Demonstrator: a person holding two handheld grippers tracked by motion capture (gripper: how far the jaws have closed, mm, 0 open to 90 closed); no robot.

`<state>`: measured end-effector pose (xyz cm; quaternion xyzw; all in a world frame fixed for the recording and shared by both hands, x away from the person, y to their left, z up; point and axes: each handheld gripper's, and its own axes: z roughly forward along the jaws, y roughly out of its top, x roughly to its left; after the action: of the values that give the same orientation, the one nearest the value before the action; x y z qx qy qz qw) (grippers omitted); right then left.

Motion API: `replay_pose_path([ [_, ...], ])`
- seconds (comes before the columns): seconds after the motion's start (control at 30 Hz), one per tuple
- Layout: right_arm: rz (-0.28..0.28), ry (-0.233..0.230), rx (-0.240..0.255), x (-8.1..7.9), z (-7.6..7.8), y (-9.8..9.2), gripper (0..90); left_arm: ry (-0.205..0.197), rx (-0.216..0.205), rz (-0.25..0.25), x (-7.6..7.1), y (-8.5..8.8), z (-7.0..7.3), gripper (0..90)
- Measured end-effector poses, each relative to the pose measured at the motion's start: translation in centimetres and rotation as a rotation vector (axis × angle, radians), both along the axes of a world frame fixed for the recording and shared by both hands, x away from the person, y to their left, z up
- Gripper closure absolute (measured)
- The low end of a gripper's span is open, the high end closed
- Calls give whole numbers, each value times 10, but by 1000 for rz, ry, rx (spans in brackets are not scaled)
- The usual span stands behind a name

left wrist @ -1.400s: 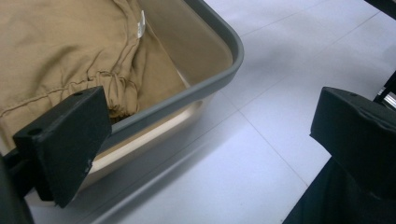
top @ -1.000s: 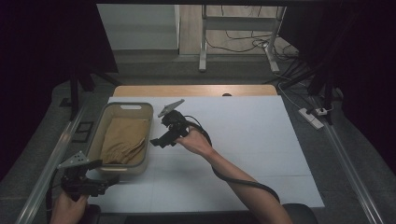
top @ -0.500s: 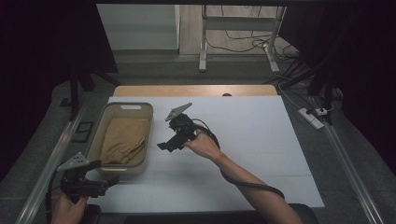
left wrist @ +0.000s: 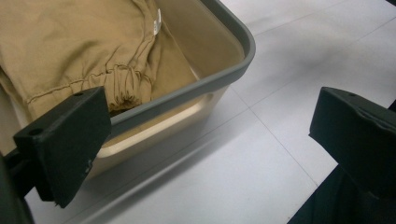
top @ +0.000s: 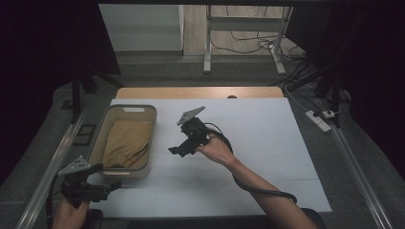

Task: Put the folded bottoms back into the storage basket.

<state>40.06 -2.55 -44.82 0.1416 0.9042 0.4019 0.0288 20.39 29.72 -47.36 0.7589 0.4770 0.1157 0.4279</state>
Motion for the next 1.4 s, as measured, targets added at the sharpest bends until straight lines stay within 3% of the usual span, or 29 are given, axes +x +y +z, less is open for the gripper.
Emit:
replay_pose_path([
  [1.13,-68,31,-23,-16,-11,-58,0,-5,21,-7,0,-2,0,3],
  [1.4,-99,47,-8,-20,-13,-77,0,-7,21,-8,-1,-2,0,4],
])
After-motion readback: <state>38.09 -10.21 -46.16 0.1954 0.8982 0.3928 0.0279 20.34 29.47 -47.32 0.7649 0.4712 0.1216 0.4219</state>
